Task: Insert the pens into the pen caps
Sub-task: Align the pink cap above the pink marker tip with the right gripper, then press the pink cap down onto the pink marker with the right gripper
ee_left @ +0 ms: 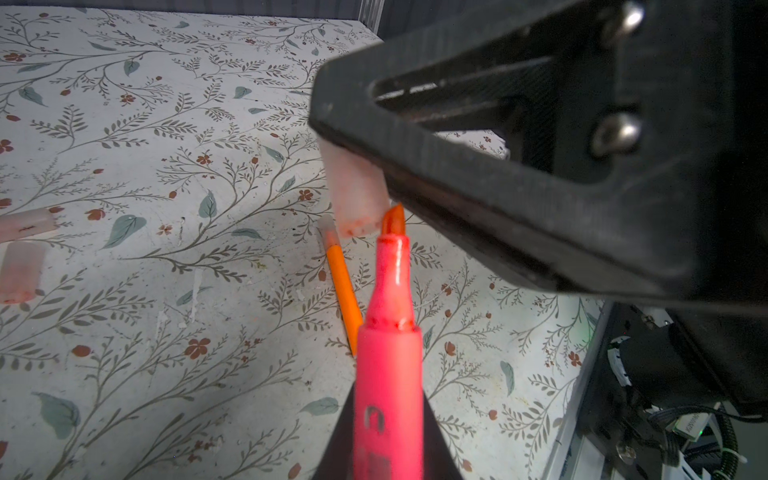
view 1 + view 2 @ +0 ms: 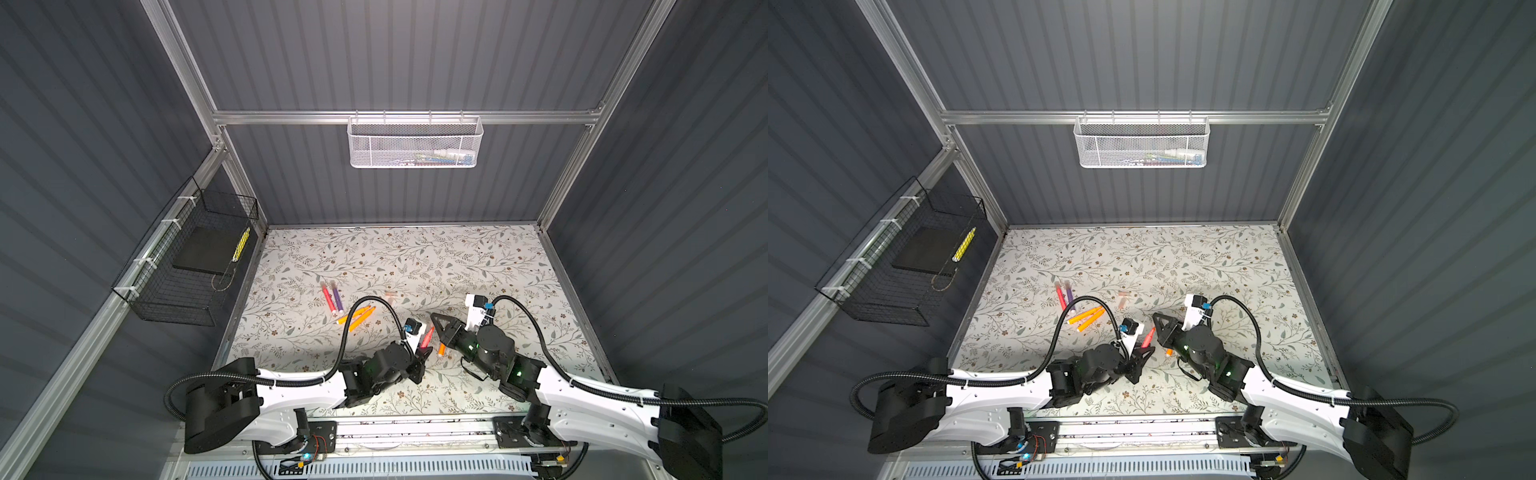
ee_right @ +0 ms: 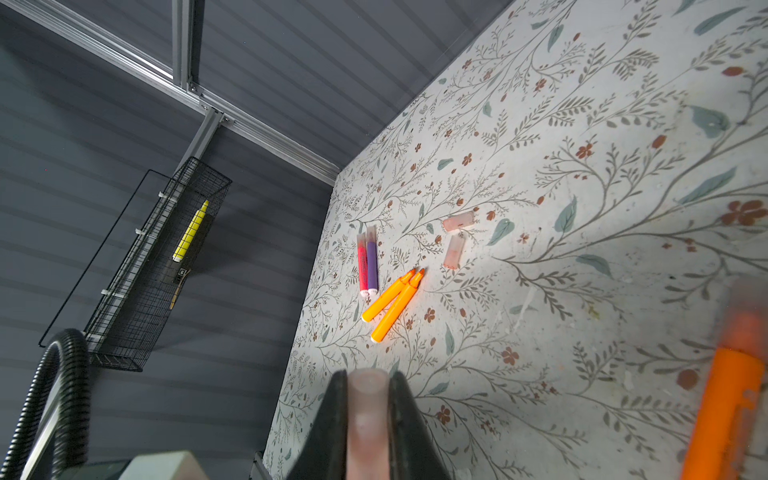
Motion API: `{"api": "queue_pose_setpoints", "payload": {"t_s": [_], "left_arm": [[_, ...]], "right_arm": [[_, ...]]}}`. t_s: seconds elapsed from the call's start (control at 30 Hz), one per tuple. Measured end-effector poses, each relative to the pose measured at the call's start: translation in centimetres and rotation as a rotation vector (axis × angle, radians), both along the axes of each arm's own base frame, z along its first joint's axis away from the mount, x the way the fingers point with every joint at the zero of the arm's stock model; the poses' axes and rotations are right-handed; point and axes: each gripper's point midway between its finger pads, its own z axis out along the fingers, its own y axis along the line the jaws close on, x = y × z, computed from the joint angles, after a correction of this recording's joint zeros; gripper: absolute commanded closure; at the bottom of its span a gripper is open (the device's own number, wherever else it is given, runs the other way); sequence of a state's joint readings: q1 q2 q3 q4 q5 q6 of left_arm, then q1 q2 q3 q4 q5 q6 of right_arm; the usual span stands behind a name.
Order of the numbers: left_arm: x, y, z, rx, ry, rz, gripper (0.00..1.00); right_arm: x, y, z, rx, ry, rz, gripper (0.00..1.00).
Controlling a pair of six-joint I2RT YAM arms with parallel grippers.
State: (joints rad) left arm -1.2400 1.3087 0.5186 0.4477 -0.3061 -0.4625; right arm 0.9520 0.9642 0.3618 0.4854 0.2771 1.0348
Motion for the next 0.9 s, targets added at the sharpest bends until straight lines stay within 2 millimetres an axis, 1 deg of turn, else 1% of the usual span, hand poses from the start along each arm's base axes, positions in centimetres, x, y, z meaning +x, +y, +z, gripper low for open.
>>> {"api": "queue_pose_setpoints", "payload": {"t_s": [0.1,0.23,0.53,0.7,0.9], "left_arm": [[0.0,0.0,0.1,-0.005,0.002,-0.002,1.00],[0.0,0.3,-0.3,0.006,0.006,0.002,1.00],[0.1,0.2,-0.3,0.004,0.005,0.003,1.00],[0.1,0.3,-0.3,0.004,0.005,0.003,1.00],[0.2,0.3,-0.3,0.002,0.006,0.007,1.00]], "right_arm": [[0.0,-0.1,0.3,0.000,-0.007,-0.006,1.00],[0.1,-0.1,0.8,0.008,-0.014,-0.006,1.00],[0.0,-0.1,1.2,0.014,-0.027,-0.004,1.00],[-0.1,0.1,1.2,0.015,-0.026,0.001,1.00],[-0.2,0.6,0.6,0.008,-0.014,0.012,1.00]]}}
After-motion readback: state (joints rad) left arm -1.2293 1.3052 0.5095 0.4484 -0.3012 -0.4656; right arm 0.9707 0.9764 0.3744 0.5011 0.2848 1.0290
